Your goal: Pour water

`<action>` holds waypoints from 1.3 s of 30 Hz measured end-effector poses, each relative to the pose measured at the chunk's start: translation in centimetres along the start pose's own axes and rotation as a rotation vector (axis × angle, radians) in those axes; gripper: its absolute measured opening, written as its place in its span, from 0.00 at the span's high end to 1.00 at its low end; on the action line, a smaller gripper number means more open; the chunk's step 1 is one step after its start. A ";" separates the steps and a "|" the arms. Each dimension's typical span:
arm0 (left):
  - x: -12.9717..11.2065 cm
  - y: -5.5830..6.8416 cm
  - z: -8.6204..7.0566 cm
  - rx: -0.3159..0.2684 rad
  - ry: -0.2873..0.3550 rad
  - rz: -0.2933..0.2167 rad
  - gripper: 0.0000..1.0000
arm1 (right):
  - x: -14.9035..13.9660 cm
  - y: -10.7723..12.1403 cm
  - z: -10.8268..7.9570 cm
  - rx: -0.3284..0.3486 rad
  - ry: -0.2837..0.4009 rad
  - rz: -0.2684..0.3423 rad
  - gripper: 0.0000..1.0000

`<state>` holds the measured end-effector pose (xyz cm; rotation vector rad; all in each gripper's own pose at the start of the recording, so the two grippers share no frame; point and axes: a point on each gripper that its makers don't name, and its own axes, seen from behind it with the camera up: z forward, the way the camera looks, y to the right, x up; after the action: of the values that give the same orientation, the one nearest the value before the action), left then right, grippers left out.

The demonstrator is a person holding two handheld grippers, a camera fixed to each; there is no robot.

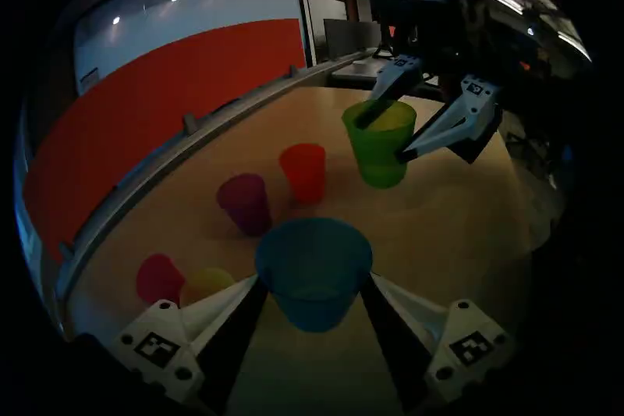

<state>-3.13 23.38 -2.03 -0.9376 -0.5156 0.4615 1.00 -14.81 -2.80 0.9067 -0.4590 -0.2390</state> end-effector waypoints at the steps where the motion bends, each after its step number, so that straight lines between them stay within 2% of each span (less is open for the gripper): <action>1: -0.2 0.0 0.2 -0.003 -0.004 0.001 0.17 | -0.1 0.0 0.1 0.002 -0.005 0.000 0.11; 12: -1.6 0.1 1.9 -0.026 -0.030 0.011 0.17 | -1.4 0.3 1.2 0.005 -0.041 0.003 0.11; 22: -3.0 0.7 3.3 -0.049 -0.059 0.030 0.17 | -2.8 0.3 2.0 0.009 -0.075 0.009 0.11; 39: -4.5 1.3 4.6 -0.073 -0.065 0.019 0.17 | -4.2 -0.1 3.1 0.016 -0.106 0.006 0.11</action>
<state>-9.63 24.36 -1.81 -1.0004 -0.5861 0.4943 -4.19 -15.36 -2.42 0.9109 -0.5623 -0.2788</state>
